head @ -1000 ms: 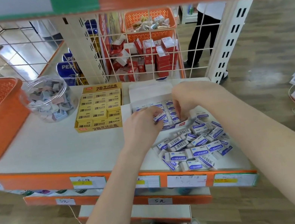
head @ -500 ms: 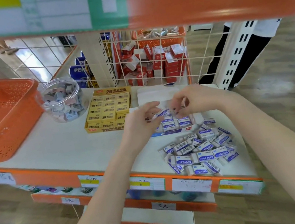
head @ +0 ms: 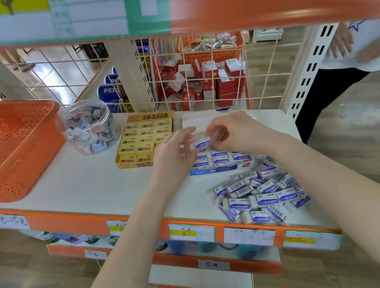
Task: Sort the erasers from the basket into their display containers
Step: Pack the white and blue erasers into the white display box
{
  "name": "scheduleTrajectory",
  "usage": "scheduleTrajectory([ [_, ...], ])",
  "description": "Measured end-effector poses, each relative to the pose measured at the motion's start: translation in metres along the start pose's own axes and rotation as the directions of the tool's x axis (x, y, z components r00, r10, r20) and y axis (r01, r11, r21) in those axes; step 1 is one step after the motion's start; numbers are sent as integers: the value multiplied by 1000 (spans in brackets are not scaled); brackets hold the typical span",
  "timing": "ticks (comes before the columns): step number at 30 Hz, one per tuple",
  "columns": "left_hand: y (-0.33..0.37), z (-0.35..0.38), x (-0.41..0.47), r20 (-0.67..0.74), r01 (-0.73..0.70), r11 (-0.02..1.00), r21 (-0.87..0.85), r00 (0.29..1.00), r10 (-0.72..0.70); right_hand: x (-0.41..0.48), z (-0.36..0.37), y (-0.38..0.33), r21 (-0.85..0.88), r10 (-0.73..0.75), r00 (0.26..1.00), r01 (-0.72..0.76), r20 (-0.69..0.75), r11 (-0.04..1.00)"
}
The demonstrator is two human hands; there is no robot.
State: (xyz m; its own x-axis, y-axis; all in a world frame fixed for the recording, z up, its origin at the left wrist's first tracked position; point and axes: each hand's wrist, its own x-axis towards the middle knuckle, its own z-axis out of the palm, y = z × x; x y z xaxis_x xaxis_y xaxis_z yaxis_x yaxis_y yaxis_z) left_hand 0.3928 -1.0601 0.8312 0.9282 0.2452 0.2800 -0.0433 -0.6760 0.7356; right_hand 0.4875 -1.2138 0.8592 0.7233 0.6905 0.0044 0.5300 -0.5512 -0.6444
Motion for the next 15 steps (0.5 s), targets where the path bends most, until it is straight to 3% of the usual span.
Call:
scheduleTrajectory([
  [4,-7,-7,-6,97,46,974,222,993,-69,18,11,6,-191,18,998,-28,-54,981],
  [6,-10,-7,-11,154,90,970,224,980,-126,25,18,6,-278,-7,997,-14,-74,960],
  [9,-10,-7,-13,130,127,966,225,979,-159,32,26,3,-356,-10,996,-21,-84,934],
  [15,-2,-13,-10,169,60,961,271,980,-108,35,28,3,-413,19,990,-76,-141,908],
])
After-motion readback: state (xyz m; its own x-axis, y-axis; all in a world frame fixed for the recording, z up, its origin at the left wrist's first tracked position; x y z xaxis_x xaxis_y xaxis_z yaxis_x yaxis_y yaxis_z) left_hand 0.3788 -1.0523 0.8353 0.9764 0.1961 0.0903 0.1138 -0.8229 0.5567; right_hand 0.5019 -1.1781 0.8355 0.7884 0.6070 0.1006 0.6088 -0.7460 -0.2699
